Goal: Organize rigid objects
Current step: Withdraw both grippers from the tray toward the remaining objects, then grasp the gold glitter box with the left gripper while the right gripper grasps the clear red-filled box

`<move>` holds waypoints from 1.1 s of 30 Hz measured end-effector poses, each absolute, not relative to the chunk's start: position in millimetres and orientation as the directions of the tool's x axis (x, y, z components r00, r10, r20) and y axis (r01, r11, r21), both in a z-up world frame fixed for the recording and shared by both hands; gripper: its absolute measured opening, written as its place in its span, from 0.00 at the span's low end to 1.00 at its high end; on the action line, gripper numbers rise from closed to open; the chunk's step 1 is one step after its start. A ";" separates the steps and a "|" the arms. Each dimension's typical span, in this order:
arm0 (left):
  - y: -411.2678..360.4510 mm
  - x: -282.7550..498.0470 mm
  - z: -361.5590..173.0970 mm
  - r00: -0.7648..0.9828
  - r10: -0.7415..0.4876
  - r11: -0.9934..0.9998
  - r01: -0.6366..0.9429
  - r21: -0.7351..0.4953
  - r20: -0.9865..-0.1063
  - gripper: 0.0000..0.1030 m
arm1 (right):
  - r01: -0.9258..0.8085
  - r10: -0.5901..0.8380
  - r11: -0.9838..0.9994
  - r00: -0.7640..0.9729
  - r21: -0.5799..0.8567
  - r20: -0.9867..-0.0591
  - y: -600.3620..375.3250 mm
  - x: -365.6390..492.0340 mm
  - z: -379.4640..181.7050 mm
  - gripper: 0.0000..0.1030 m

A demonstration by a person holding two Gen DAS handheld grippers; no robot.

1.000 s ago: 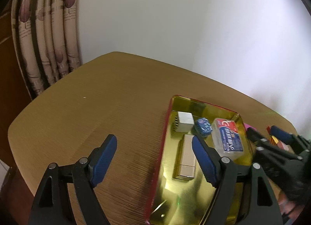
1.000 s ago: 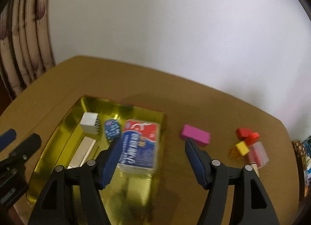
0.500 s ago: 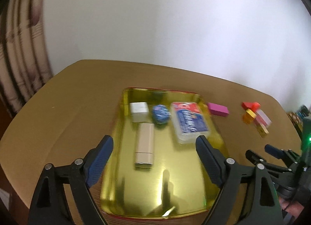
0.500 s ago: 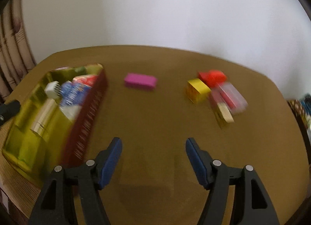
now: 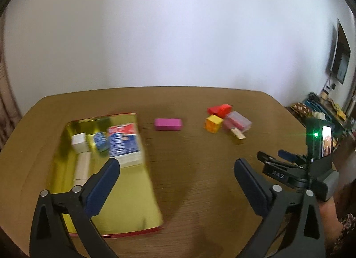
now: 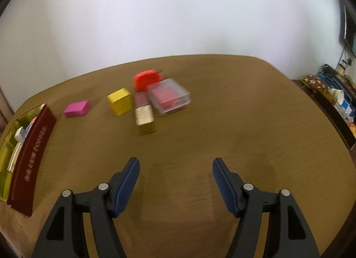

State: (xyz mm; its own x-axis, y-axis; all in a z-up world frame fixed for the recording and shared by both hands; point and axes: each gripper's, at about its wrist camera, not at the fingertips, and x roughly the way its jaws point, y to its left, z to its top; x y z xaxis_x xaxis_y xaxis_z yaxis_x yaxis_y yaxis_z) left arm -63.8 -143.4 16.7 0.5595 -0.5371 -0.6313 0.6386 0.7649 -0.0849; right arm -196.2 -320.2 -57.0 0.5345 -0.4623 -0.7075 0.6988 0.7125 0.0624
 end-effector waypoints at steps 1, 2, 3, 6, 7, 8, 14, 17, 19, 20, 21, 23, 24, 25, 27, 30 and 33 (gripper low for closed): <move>-155.5 -64.9 15.9 0.546 -0.534 0.760 0.644 -0.084 -0.646 0.99 | 0.704 -0.477 0.708 0.529 0.050 -0.702 -326.0 -196.4 -55.3 0.68; -163.9 -65.2 14.9 0.539 -0.529 0.760 0.645 -0.084 -0.656 0.99 | 0.710 -0.493 0.703 0.522 0.034 -0.696 -329.7 -197.9 -54.9 0.68; -177.6 -65.2 13.8 0.527 -0.528 0.756 0.648 -0.087 -0.666 0.99 | 0.717 -0.510 0.697 0.511 0.016 -0.692 -334.3 -199.1 -55.0 0.68; -207.4 -64.0 8.5 0.508 -0.508 0.757 0.648 -0.080 -0.696 0.99 | 0.738 -0.515 0.674 0.500 0.031 -0.696 -346.7 -205.6 -56.6 0.68; -220.4 -62.7 5.6 0.499 -0.510 0.751 0.656 -0.078 -0.701 0.99 | 0.745 -0.502 0.664 0.507 0.064 -0.701 -352.0 -210.2 -58.7 0.68; -233.6 -60.0 0.8 0.491 -0.498 0.751 0.657 -0.072 -0.715 0.99 | 0.753 -0.497 0.653 0.505 0.080 -0.706 -356.3 -212.3 -60.1 0.68; -290.8 -43.9 -26.8 0.474 -0.433 0.764 0.644 -0.033 -0.767 0.99 | 0.798 -0.469 0.573 0.505 0.185 -0.725 -379.1 -226.6 -69.9 0.68; -316.2 -34.6 -40.3 0.458 -0.420 0.760 0.650 -0.027 -0.784 0.99 | 0.805 -0.443 0.536 0.525 0.255 -0.726 -388.4 -235.9 -74.7 0.68; -326.1 -27.8 -48.3 0.445 -0.407 0.767 0.641 -0.034 -0.798 0.99 | 0.800 -0.440 0.528 0.543 0.284 -0.715 -390.0 -238.8 -74.8 0.68; -330.2 -24.9 -51.4 0.439 -0.405 0.769 0.639 -0.038 -0.802 0.99 | 0.800 -0.439 0.528 0.544 0.284 -0.715 -390.0 -238.6 -75.4 0.68; -335.1 -21.0 -55.5 0.435 -0.402 0.770 0.636 -0.041 -0.806 0.98 | 0.801 -0.438 0.528 0.543 0.283 -0.716 -390.2 -238.6 -75.5 0.68; -343.2 -13.4 -62.6 0.443 -0.376 0.786 0.618 -0.026 -0.814 0.89 | 0.801 -0.438 0.527 0.543 0.285 -0.716 -390.0 -239.4 -75.4 0.68; -346.7 -10.9 -64.8 0.443 -0.380 0.785 0.619 -0.030 -0.812 0.82 | 0.801 -0.437 0.527 0.543 0.285 -0.717 -389.4 -240.0 -75.3 0.68; -350.6 -8.8 -67.2 0.436 -0.380 0.783 0.621 -0.032 -0.816 0.79 | 0.801 -0.436 0.526 0.542 0.285 -0.718 -389.3 -239.4 -75.9 0.68; -356.6 -8.5 -69.8 0.429 -0.395 0.773 0.633 -0.042 -0.813 0.66 | 0.803 -0.438 0.526 0.539 0.281 -0.720 -388.9 -238.9 -75.7 0.68; -364.3 -7.1 -75.3 0.427 -0.404 0.758 0.652 -0.034 -0.809 0.50 | 0.807 -0.441 0.527 0.529 0.268 -0.725 -389.6 -236.7 -75.9 0.68; -368.9 -9.6 -81.4 0.424 -0.419 0.728 0.685 -0.018 -0.803 0.26 | 0.808 -0.443 0.526 0.526 0.265 -0.726 -389.3 -235.9 -76.1 0.68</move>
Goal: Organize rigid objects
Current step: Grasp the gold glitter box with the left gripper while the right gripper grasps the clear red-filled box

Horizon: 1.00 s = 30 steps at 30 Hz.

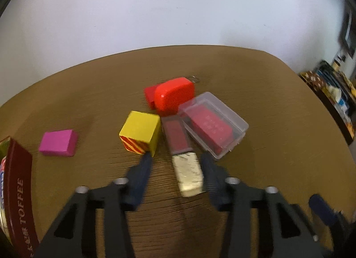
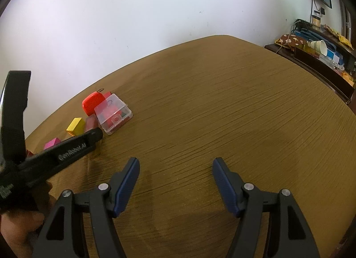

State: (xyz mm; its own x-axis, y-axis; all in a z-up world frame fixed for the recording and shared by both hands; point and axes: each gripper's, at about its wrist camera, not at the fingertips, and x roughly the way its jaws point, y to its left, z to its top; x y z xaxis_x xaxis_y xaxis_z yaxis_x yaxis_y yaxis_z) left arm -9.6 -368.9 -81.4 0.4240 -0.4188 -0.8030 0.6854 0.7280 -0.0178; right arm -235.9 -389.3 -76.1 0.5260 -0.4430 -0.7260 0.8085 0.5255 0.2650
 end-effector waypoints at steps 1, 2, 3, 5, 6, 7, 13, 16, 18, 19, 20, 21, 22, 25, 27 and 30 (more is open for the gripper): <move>-371.2 -12.4 -84.5 0.437 -0.408 0.720 0.693 0.011 -0.802 0.25 | 0.808 -0.443 0.524 0.527 0.268 -0.725 -389.3 -236.1 -76.1 0.68; -372.6 -14.6 -84.5 0.443 -0.415 0.711 0.703 0.021 -0.795 0.22 | 0.808 -0.442 0.523 0.529 0.270 -0.725 -389.4 -236.4 -76.3 0.68; -372.2 -15.8 -83.4 0.437 -0.425 0.702 0.712 0.016 -0.793 0.19 | 0.808 -0.442 0.523 0.530 0.272 -0.724 -389.4 -236.7 -76.5 0.68; -369.6 -15.1 -83.5 0.425 -0.437 0.685 0.728 0.012 -0.793 0.17 | 0.808 -0.441 0.521 0.532 0.277 -0.723 -389.7 -237.3 -76.6 0.68; -366.6 -14.0 -82.9 0.420 -0.443 0.681 0.732 0.008 -0.792 0.17 | 0.807 -0.441 0.519 0.534 0.280 -0.722 -389.8 -237.8 -76.7 0.68; -361.3 -15.1 -82.6 0.413 -0.450 0.675 0.738 0.002 -0.792 0.17 | 0.808 -0.441 0.518 0.535 0.282 -0.721 -389.9 -237.7 -76.4 0.68; -337.8 -15.6 -81.4 0.410 -0.454 0.680 0.733 -0.010 -0.791 0.17 | 0.805 -0.438 0.518 0.540 0.290 -0.718 -390.8 -239.9 -76.0 0.68; -320.3 -15.5 -81.4 0.409 -0.457 0.702 0.711 -0.038 -0.790 0.17 | 0.808 -0.441 0.519 0.533 0.280 -0.722 -390.6 -238.6 -75.8 0.68; -310.1 -13.2 -81.6 0.407 -0.461 0.716 0.695 -0.060 -0.789 0.17 | 0.810 -0.443 0.519 0.528 0.273 -0.724 -390.4 -237.3 -75.6 0.68; -306.2 -11.6 -81.7 0.405 -0.463 0.723 0.687 -0.072 -0.789 0.17 | 0.811 -0.444 0.520 0.526 0.270 -0.726 -390.4 -237.0 -75.5 0.68; -303.8 -10.9 -82.1 0.404 -0.463 0.727 0.682 -0.078 -0.789 0.17 | 0.811 -0.444 0.520 0.525 0.268 -0.726 -390.3 -236.6 -75.4 0.68; -301.6 -10.7 -82.0 0.405 -0.464 0.730 0.678 -0.082 -0.788 0.17 | 0.812 -0.445 0.520 0.524 0.267 -0.727 -390.1 -236.2 -75.3 0.68; -300.3 -11.0 -81.9 0.411 -0.460 0.736 0.673 -0.078 -0.787 0.17 | 0.812 -0.445 0.520 0.523 0.266 -0.727 -389.9 -236.6 -75.3 0.68; -293.0 -11.9 -81.8 0.418 -0.454 0.745 0.662 -0.078 -0.786 0.17 | 0.809 -0.443 0.524 0.525 0.266 -0.726 -389.6 -236.5 -74.8 0.70; -287.1 -11.5 -81.7 0.425 -0.449 0.756 0.650 -0.081 -0.786 0.17 | 0.794 -0.430 0.541 0.546 0.279 -0.719 -390.0 -234.4 -73.7 0.70; -287.6 -11.3 -83.5 0.422 -0.454 0.765 0.636 -0.100 -0.785 0.17 | 0.725 -0.364 0.618 0.607 0.305 -0.706 -395.0 -217.2 -67.9 0.70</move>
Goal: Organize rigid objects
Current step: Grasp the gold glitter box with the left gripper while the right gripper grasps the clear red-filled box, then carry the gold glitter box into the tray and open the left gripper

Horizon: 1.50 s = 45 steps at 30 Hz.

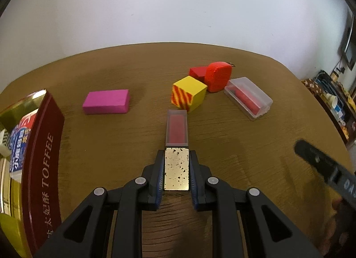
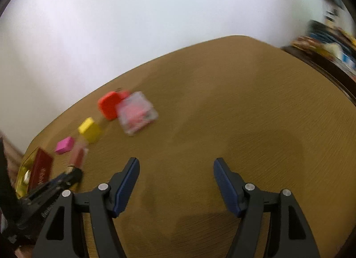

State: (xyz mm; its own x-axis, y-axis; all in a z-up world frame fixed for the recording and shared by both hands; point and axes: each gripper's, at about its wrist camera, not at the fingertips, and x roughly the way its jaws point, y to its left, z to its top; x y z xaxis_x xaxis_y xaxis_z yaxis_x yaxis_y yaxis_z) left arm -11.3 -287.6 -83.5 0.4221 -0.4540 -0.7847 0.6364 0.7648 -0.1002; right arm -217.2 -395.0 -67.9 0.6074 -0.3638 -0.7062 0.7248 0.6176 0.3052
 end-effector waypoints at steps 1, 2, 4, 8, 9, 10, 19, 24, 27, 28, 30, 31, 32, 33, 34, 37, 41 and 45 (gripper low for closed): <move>-286.2 -10.4 -83.6 0.421 -0.456 0.767 0.633 -0.106 -0.784 0.17 | 0.710 -0.370 0.645 0.614 0.283 -0.697 -396.4 -207.3 -61.4 0.70; -284.5 -10.0 -83.5 0.419 -0.457 0.767 0.632 -0.108 -0.784 0.17 | 0.697 -0.372 0.663 0.623 0.273 -0.688 -397.9 -200.4 -57.0 0.70; -281.5 -9.8 -83.0 0.422 -0.453 0.767 0.634 -0.102 -0.785 0.17 | 0.654 -0.353 0.721 0.633 0.230 -0.689 -403.2 -176.6 -50.4 0.71; -280.8 -12.2 -82.5 0.423 -0.452 0.767 0.633 -0.101 -0.785 0.17 | 0.612 -0.355 0.783 0.586 0.110 -0.728 -411.7 -136.5 -55.3 0.71; -280.2 -11.9 -82.6 0.421 -0.455 0.767 0.633 -0.105 -0.785 0.17 | 0.608 -0.354 0.788 0.579 0.099 -0.735 -413.8 -129.2 -58.1 0.71; -279.5 -11.8 -82.7 0.419 -0.458 0.767 0.633 -0.110 -0.784 0.17 | 0.602 -0.349 0.792 0.578 0.097 -0.738 -415.3 -124.9 -60.0 0.71; -273.3 -8.2 -83.5 0.409 -0.467 0.763 0.634 -0.123 -0.784 0.17 | 0.607 -0.332 0.789 0.548 0.093 -0.768 -422.9 -99.8 -74.0 0.60; -272.9 -8.0 -82.9 0.406 -0.470 0.762 0.635 -0.127 -0.784 0.17 | 0.622 -0.331 0.774 0.561 0.122 -0.758 -423.8 -111.0 -70.4 0.54; -273.6 -5.9 -82.4 0.406 -0.469 0.761 0.636 -0.126 -0.785 0.17 | 0.625 -0.332 0.770 0.566 0.130 -0.755 -419.3 -121.0 -67.6 0.54; -274.0 -6.0 -82.2 0.407 -0.467 0.761 0.637 -0.123 -0.785 0.17 | 0.627 -0.330 0.768 0.564 0.133 -0.757 -416.5 -124.3 -67.6 0.54; -274.7 -6.1 -81.5 0.408 -0.467 0.761 0.638 -0.121 -0.785 0.17 | 0.633 -0.334 0.762 0.566 0.138 -0.753 -411.7 -132.2 -65.8 0.54; -274.8 -6.1 -81.0 0.407 -0.468 0.760 0.638 -0.123 -0.785 0.17 | 0.636 -0.336 0.758 0.567 0.141 -0.752 -409.3 -135.0 -65.5 0.54; -274.7 -6.3 -80.5 0.406 -0.470 0.760 0.638 -0.125 -0.784 0.17 | 0.640 -0.337 0.755 0.567 0.144 -0.752 -410.2 -134.5 -65.2 0.54; -274.3 -6.2 -80.2 0.404 -0.474 0.759 0.638 -0.130 -0.782 0.17 | 0.644 -0.339 0.751 0.567 0.147 -0.751 -409.2 -136.5 -64.7 0.54; -273.9 -5.9 -79.9 0.403 -0.477 0.758 0.639 -0.133 -0.781 0.17 | 0.648 -0.342 0.747 0.567 0.150 -0.749 -407.3 -138.6 -63.6 0.54; -273.2 -5.9 -78.8 0.404 -0.477 0.748 0.653 -0.119 -0.780 0.17 | 0.653 -0.338 0.741 0.566 0.158 -0.752 -409.4 -138.4 -63.8 0.54; -267.7 -18.2 -69.4 0.424 -0.489 0.728 0.680 -0.088 -0.762 0.17 | 0.656 -0.348 0.743 0.549 0.133 -0.760 -401.3 -141.7 -67.9 0.54; -257.7 -28.5 -61.4 0.421 -0.508 0.721 0.685 -0.104 -0.752 0.17 | 0.656 -0.349 0.743 0.547 0.130 -0.761 -398.0 -127.7 -72.3 0.54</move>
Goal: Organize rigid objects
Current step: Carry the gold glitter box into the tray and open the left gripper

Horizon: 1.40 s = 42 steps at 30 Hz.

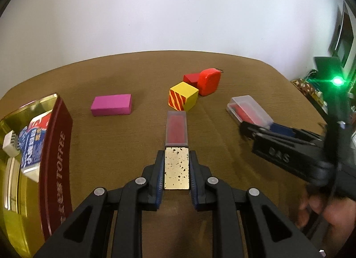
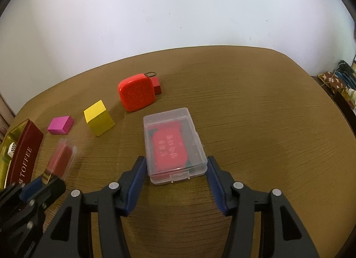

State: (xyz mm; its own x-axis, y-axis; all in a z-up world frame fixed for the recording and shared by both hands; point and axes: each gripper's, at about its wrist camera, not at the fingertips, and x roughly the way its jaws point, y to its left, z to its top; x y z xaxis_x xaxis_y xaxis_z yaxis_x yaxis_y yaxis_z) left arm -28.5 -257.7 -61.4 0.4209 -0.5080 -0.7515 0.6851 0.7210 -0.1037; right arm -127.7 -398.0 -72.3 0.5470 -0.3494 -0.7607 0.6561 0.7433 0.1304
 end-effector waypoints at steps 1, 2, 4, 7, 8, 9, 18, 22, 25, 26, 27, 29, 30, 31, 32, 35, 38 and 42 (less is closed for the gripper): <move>-254.4 -31.6 -59.3 0.419 -0.513 0.720 0.685 -0.110 -0.749 0.17 | 0.656 -0.347 0.743 0.549 0.135 -0.760 -399.3 -127.9 -72.4 0.54; -251.0 -33.4 -57.8 0.419 -0.517 0.721 0.684 -0.115 -0.747 0.17 | 0.656 -0.347 0.743 0.549 0.135 -0.760 -402.0 -130.0 -70.0 0.54; -244.5 -39.2 -52.1 0.419 -0.527 0.719 0.684 -0.124 -0.740 0.17 | 0.656 -0.349 0.743 0.547 0.130 -0.761 -403.2 -130.5 -68.8 0.54; -234.6 -47.0 -41.2 0.419 -0.543 0.715 0.686 -0.139 -0.728 0.17 | 0.657 -0.351 0.744 0.543 0.126 -0.762 -405.8 -131.5 -70.2 0.54; -231.3 -50.2 -37.3 0.419 -0.548 0.714 0.685 -0.144 -0.724 0.17 | 0.657 -0.352 0.744 0.543 0.125 -0.762 -405.3 -132.2 -70.9 0.54; -225.5 -52.6 -32.8 0.423 -0.553 0.715 0.683 -0.148 -0.718 0.17 | 0.657 -0.352 0.744 0.543 0.125 -0.762 -405.4 -131.6 -71.5 0.54; -169.1 -47.5 11.2 0.490 -0.561 0.750 0.642 -0.159 -0.667 0.17 | 0.655 -0.354 0.746 0.541 0.119 -0.763 -401.4 -128.7 -72.6 0.54; -133.2 -24.7 17.6 0.520 -0.525 0.801 0.570 -0.184 -0.674 0.17 | 0.655 -0.360 0.748 0.536 0.107 -0.764 -396.8 -128.7 -72.5 0.54; -105.8 -10.1 15.9 0.545 -0.492 0.836 0.514 -0.193 -0.679 0.17 | 0.655 -0.360 0.748 0.536 0.107 -0.764 -394.4 -128.1 -72.7 0.54; -97.3 -6.2 14.8 0.550 -0.484 0.844 0.498 -0.197 -0.681 0.17 | 0.655 -0.360 0.748 0.536 0.106 -0.764 -394.5 -128.1 -72.7 0.54; -90.4 -1.6 13.0 0.554 -0.473 0.853 0.482 -0.199 -0.686 0.17 | 0.655 -0.361 0.748 0.535 0.105 -0.764 -394.5 -128.1 -72.7 0.54; -78.6 7.0 8.5 0.556 -0.445 0.871 0.450 -0.196 -0.702 0.17 | 0.655 -0.363 0.749 0.533 0.102 -0.764 -392.8 -127.5 -72.4 0.54; -73.8 13.4 4.4 0.547 -0.430 0.879 0.435 -0.196 -0.718 0.17 | 0.655 -0.365 0.749 0.532 0.099 -0.764 -391.1 -127.2 -71.8 0.54; -72.1 17.9 0.3 0.536 -0.417 0.884 0.427 -0.191 -0.734 0.17 | 0.655 -0.367 0.749 0.530 0.094 -0.764 -389.6 -126.4 -71.4 0.54; -70.5 22.3 -4.4 0.522 -0.402 0.889 0.419 -0.185 -0.752 0.17 | 0.656 -0.370 0.749 0.528 0.091 -0.765 -388.5 -126.0 -71.2 0.54; -70.3 40.4 -21.7 0.431 -0.379 0.894 0.400 -0.203 -0.819 0.17 | 0.657 -0.372 0.749 0.526 0.088 -0.765 -388.8 -126.4 -71.3 0.54; -75.2 49.7 -33.5 0.381 -0.336 0.901 0.398 -0.176 -0.861 0.17 | 0.660 -0.376 0.747 0.523 0.084 -0.765 -387.6 -126.3 -71.2 0.54; -73.9 57.9 -42.2 0.351 -0.305 0.912 0.376 -0.165 -0.885 0.17 | 0.662 -0.381 0.745 0.518 0.078 -0.766 -384.4 -125.9 -70.5 0.54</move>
